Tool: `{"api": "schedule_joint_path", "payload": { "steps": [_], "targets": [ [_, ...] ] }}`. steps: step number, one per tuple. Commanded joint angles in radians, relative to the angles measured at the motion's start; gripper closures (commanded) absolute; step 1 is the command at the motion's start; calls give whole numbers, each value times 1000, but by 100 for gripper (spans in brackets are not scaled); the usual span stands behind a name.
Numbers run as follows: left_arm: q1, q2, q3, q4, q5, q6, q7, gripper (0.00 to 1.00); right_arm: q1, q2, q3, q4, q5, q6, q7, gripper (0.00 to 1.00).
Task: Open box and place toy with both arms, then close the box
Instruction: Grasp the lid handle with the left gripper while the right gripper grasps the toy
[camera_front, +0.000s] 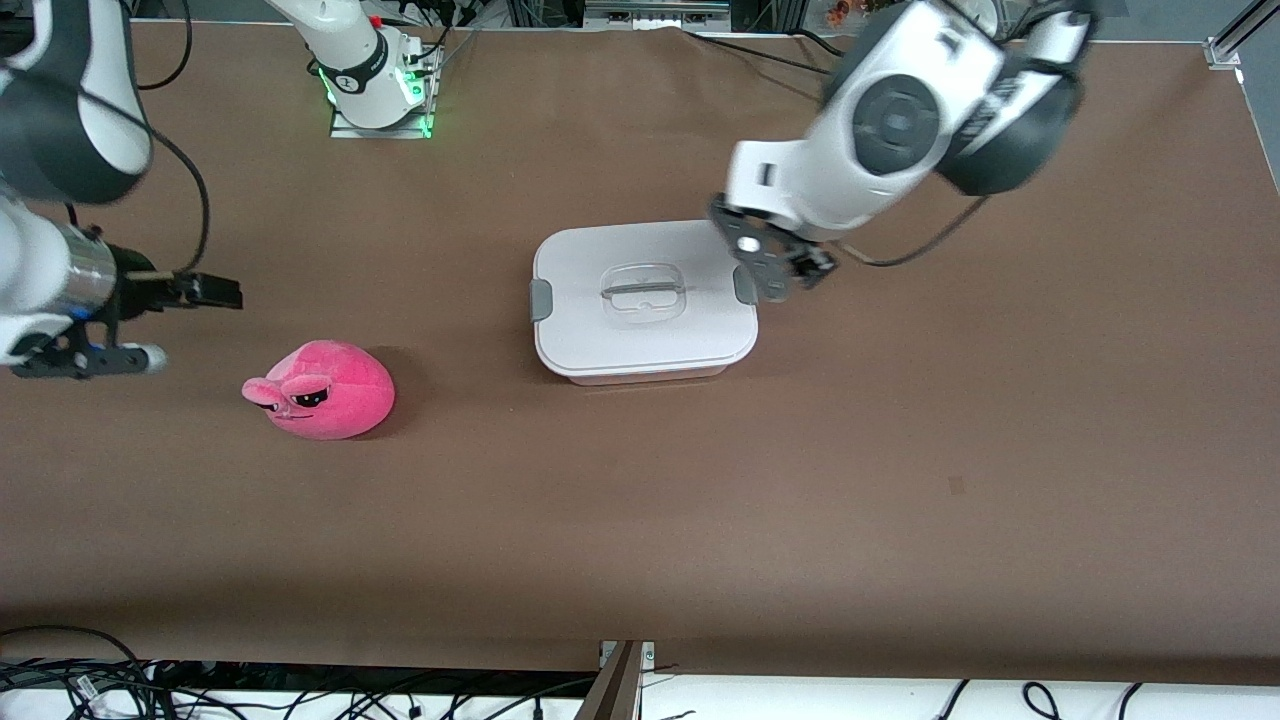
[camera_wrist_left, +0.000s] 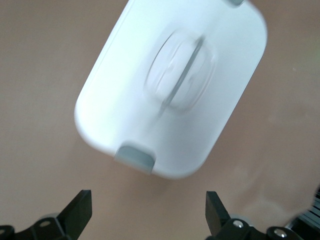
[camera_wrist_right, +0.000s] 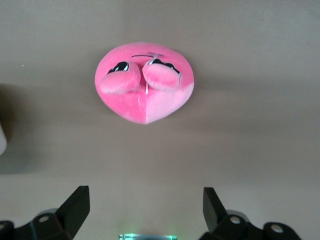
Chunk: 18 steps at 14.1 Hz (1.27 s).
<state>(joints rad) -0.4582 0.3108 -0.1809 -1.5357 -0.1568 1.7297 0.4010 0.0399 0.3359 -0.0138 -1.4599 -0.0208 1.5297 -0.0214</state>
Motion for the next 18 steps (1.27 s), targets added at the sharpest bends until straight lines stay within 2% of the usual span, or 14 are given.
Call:
{"api": "schedule_joint_path", "payload": {
  "steps": [1, 6, 10, 11, 12, 13, 14, 15, 16, 17, 18],
  "targets": [
    [-85, 91, 11, 35, 63, 163, 82, 0, -5, 81, 8, 0, -4, 82, -14, 0],
    [-158, 224, 9, 26, 131, 399, 114, 0, 12, 127, 8, -94, -8, 223, -11, 0],
    [-174, 235, 9, 14, 131, 404, 117, 0, 12, 135, 9, -158, -5, 314, -12, 0],
    [-175, 235, 9, 5, 131, 403, 117, 16, 12, 138, 9, -162, -5, 322, -15, 0],
    [-183, 235, 9, 0, 129, 403, 105, 49, 12, 146, 9, -163, -5, 334, -15, 0],
    [-189, 235, 9, 0, 128, 401, 101, 75, 12, 155, 9, -163, -5, 357, -15, 0],
    [-189, 234, 9, 0, 129, 401, 101, 89, 12, 167, 9, -163, -7, 378, -15, 0],
    [-189, 229, 9, 0, 128, 390, 99, 100, 12, 178, 11, -162, -7, 403, -15, 0],
    [-191, 223, 8, 2, 126, 355, 96, 100, 14, 187, 11, -163, -7, 435, -15, 0],
    [-188, 222, 8, 9, 115, 326, 87, 100, 15, 198, 12, -162, -7, 461, -15, 5],
    [-189, 217, 6, 14, 114, 314, 81, 100, 15, 206, 12, -162, -7, 478, -15, 15]
  ]
}}
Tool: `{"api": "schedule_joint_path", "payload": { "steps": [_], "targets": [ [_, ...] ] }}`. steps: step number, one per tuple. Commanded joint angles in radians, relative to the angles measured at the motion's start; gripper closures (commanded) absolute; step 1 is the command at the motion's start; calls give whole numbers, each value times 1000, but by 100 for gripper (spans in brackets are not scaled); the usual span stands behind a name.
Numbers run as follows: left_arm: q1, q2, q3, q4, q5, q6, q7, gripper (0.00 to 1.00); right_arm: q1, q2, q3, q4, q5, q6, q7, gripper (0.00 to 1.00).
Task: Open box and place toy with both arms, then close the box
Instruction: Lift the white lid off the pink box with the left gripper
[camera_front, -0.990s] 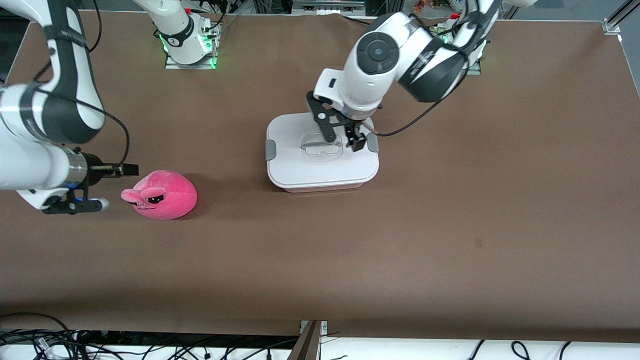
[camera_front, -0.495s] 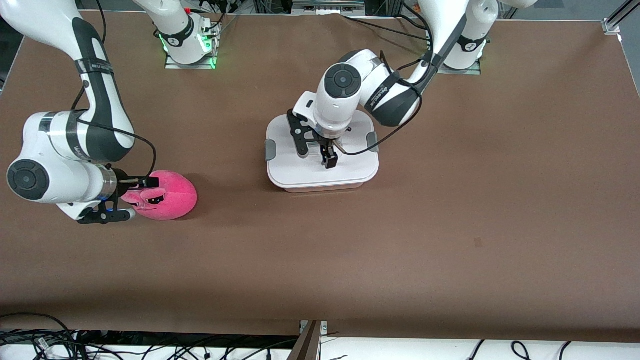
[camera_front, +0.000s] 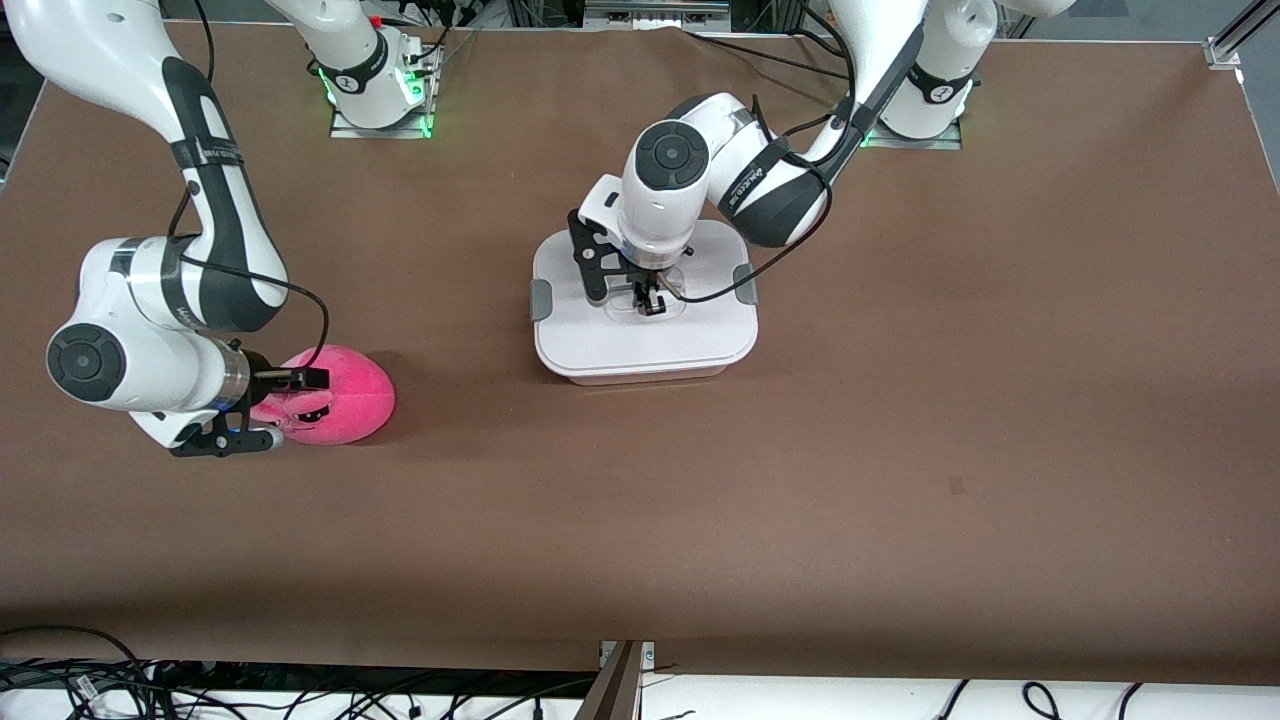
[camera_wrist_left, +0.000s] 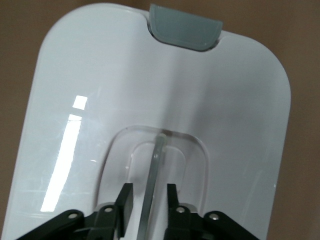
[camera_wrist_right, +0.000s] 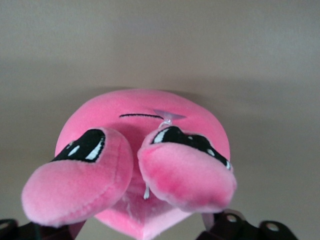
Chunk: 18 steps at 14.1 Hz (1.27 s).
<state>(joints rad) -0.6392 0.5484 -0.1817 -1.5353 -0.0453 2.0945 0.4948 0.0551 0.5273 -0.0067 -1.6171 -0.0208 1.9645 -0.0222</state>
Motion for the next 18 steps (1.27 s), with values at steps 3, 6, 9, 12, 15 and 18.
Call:
{"api": "schedule_joint_path", "payload": {
  "steps": [3, 6, 9, 12, 15, 18],
  "targets": [
    [-14, -59, -12, 17, 4, -129, -9, 100, 14, 22, 8, -1, -7, 51, -16, 85],
    [-16, -96, -12, 23, 5, -148, -5, 100, 29, 22, 8, 3, -11, 48, -18, 100],
    [-16, -136, -13, 92, 4, -261, -4, 100, 37, 19, 8, 29, -10, 44, -65, 100],
    [25, -191, -6, 130, 5, -463, 1, 100, 37, 5, 8, 71, -8, 4, -267, 100],
    [105, -251, -2, 133, 21, -620, -1, 100, 42, -1, 51, 166, -4, -126, -411, 100],
    [238, -297, -1, 179, 21, -807, 77, 100, 45, -9, 147, 258, -5, -255, -444, 100]
  ]
}}
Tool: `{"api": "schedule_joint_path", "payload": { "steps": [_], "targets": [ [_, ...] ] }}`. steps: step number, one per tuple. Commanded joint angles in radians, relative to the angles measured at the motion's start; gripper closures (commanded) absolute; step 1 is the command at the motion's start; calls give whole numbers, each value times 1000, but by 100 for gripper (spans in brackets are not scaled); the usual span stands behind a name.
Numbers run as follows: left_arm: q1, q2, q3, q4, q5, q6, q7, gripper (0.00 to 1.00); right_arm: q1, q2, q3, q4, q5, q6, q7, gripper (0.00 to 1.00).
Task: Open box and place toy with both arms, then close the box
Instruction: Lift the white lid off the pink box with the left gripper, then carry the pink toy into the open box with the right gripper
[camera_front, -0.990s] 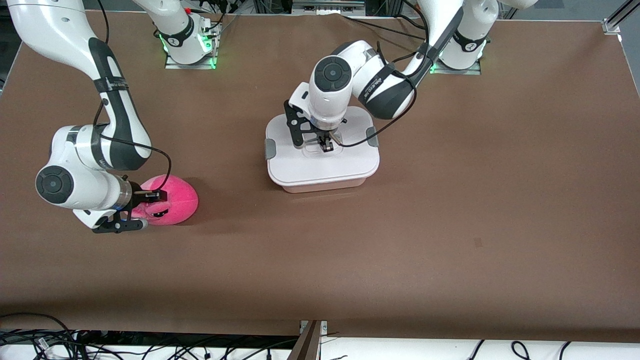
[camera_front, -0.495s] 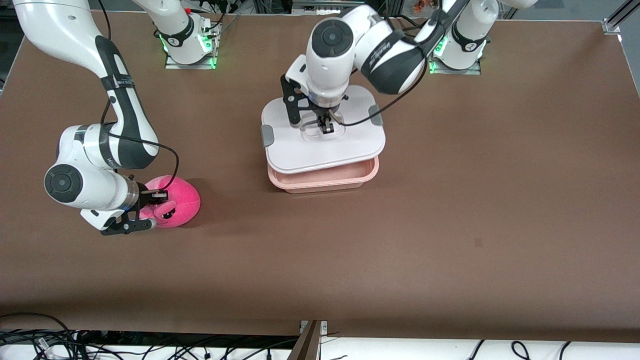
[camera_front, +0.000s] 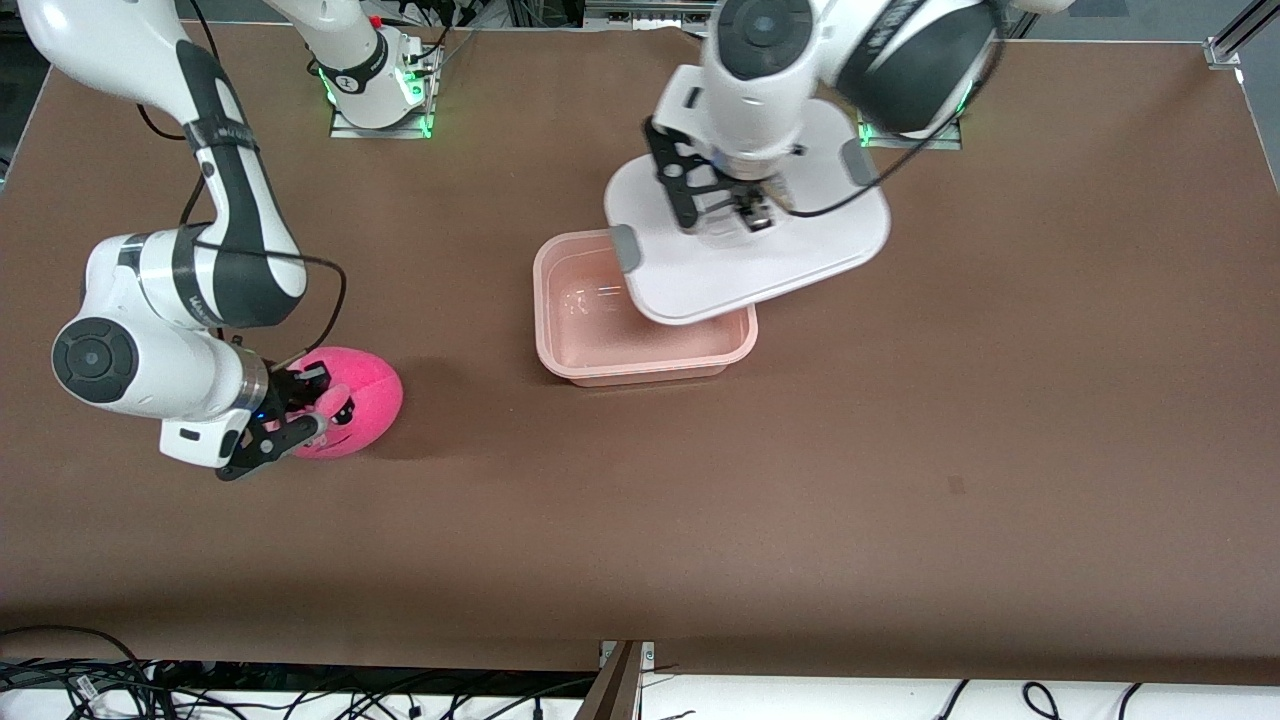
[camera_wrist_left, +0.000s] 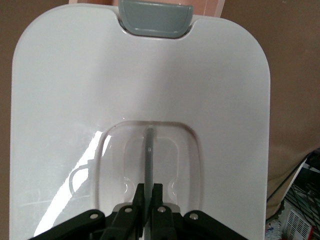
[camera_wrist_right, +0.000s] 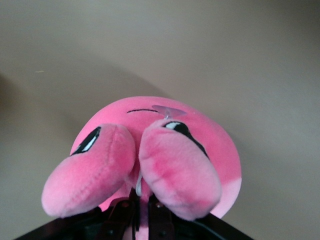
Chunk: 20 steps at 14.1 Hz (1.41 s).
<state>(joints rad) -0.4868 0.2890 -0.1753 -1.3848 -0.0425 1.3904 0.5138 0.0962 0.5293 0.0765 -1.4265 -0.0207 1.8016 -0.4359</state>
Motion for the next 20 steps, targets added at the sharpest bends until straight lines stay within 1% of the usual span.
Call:
{"api": "schedule_joint_path", "payload": {
  "steps": [1, 2, 3, 4, 6, 7, 8, 10, 11, 13, 16, 20],
  "targets": [
    [144, -37, -7, 50, 19, -153, 109, 100, 3, -21, 103, 75, -8, -122, -26, 100],
    [199, -37, -7, 67, 24, -198, 168, 100, 5, -37, 132, 75, -13, -140, -26, 100],
    [255, -37, -7, 84, 54, -224, 228, 100, 14, -48, 156, 75, -13, -149, -24, 100],
    [298, -37, -7, 96, 88, -238, 295, 100, 29, -55, 169, 75, -16, -166, -23, 100],
    [388, -37, -6, 124, 119, -243, 426, 100, 88, -66, 170, 75, -51, -176, -29, 100],
    [430, -37, -6, 125, 119, -240, 455, 100, 120, -71, 174, 75, -79, -177, -27, 100],
    [445, -33, -7, 125, 127, -237, 459, 100, 167, -77, 172, 75, -88, -177, -21, 100],
    [419, -1, -27, 133, 251, -243, 472, 100, 249, -77, 170, 75, -135, -179, -15, 100],
    [421, -1, -29, 132, 262, -238, 489, 100, 273, -77, 172, 75, -166, -179, -15, 100],
    [422, -1, -29, 133, 260, -237, 493, 100, 338, -77, 170, 74, -199, -192, -14, 100],
    [421, 7, -27, 135, 254, -234, 499, 100, 428, -66, 170, 74, -287, -191, 54, 100],
    [416, 10, -29, 136, 254, -234, 497, 100, 490, -26, 170, 74, -297, -176, 158, 100]
  ]
}}
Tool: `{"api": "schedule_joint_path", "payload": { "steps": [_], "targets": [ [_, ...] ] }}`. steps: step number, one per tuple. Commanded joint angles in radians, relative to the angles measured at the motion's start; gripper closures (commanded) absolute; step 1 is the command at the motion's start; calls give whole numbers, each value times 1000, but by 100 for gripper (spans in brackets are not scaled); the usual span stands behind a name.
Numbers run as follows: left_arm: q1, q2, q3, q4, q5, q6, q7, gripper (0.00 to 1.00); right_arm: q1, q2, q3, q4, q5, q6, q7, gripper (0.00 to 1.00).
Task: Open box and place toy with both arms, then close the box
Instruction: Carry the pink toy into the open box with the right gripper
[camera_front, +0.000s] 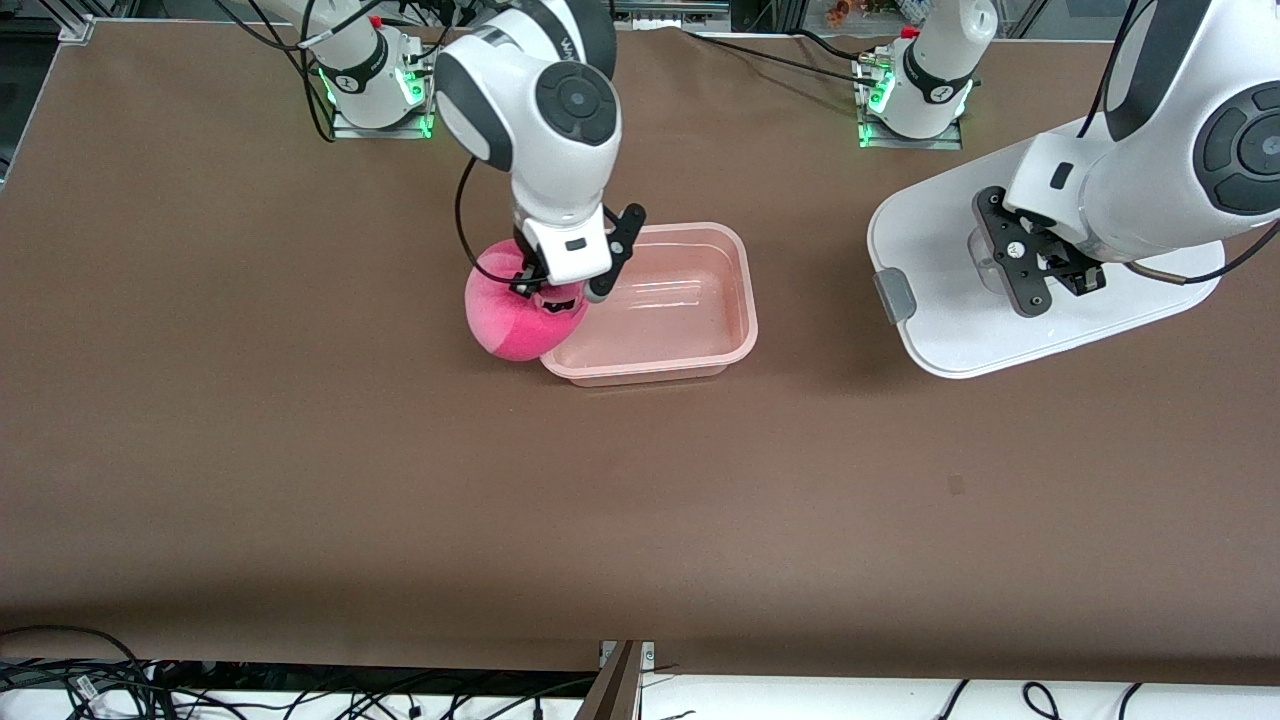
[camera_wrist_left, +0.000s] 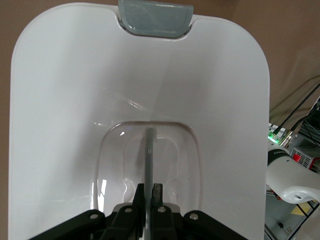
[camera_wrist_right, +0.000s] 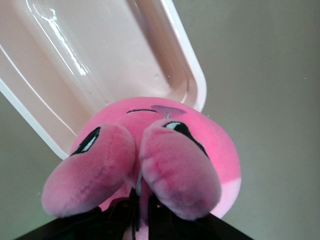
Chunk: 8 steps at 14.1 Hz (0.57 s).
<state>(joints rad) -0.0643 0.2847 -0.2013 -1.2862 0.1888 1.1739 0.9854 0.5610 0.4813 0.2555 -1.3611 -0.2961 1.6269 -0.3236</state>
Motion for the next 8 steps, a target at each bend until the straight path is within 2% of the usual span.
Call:
{"api": "schedule_joint_path", "payload": {
  "steps": [1, 3, 4, 5, 6, 8],
  "targets": [
    [-6, 14, -3, 38, 23, -17, 22, 100, 36, 32, -9, 8, -24, 10, 58, 100],
    [-6, 14, -3, 38, 23, -17, 19, 100, 75, 65, -9, 10, -43, 53, 125, 100],
    [-6, 14, -3, 38, 23, -17, 22, 100, 89, 86, -10, 10, -52, 74, 193, 73],
    [-6, 14, -3, 38, 23, -17, 22, 100, 92, 97, -10, 8, -57, 94, 260, 5],
    [-8, 14, -3, 38, 23, -17, 19, 100, 97, 108, -10, 8, -55, 119, 306, 0],
    [-9, 14, -4, 38, 23, -17, 13, 100, 103, 108, -7, 10, -44, 157, 374, 0]
  ]
}}
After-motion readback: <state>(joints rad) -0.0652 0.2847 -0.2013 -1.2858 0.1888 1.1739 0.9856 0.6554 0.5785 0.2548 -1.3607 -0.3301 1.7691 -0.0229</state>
